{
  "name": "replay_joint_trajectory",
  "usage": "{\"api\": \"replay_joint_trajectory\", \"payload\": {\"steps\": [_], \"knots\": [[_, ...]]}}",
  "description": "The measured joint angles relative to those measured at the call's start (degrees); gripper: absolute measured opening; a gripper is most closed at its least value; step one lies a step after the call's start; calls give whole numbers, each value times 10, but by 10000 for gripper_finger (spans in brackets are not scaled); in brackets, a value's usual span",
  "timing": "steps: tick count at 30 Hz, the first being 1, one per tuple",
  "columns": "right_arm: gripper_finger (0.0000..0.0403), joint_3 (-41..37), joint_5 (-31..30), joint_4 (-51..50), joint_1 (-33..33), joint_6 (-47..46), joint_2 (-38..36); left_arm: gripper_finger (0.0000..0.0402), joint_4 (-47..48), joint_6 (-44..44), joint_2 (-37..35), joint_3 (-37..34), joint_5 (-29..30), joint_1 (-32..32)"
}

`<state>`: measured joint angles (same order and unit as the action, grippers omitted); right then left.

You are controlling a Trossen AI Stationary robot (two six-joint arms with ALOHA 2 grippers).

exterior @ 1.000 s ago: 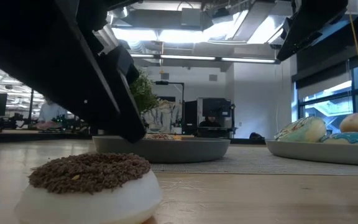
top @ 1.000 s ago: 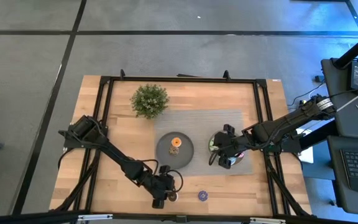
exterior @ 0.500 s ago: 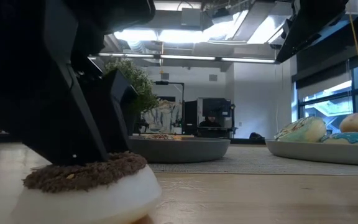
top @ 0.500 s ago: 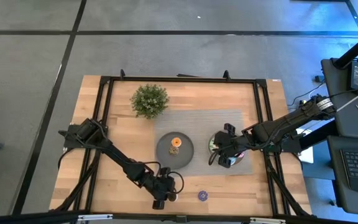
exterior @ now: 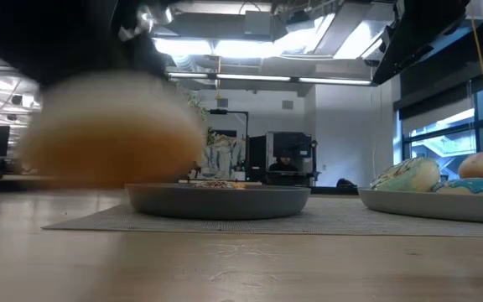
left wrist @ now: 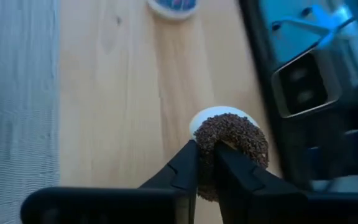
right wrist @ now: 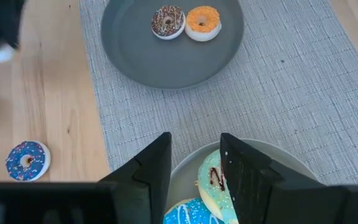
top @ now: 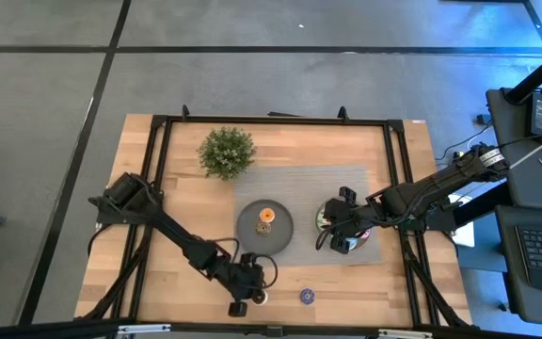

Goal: Pick & Place donuts
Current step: Put the small brown donut on the dark gray plate

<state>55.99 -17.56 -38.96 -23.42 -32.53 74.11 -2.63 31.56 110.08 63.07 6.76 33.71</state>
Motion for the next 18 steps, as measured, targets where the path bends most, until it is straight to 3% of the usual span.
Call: {"api": "replay_joint_trajectory", "payload": {"steps": [4,9,18], "knots": [[139,0,0,0,0,0,0,34,90,22,-51,0,-24,-25],[139,0,-8,0,0,0,0,39,231,43,-103,0,46,-63],[139,0,-9,0,0,-3,0,38,270,60,-119,0,69,-138]]}}
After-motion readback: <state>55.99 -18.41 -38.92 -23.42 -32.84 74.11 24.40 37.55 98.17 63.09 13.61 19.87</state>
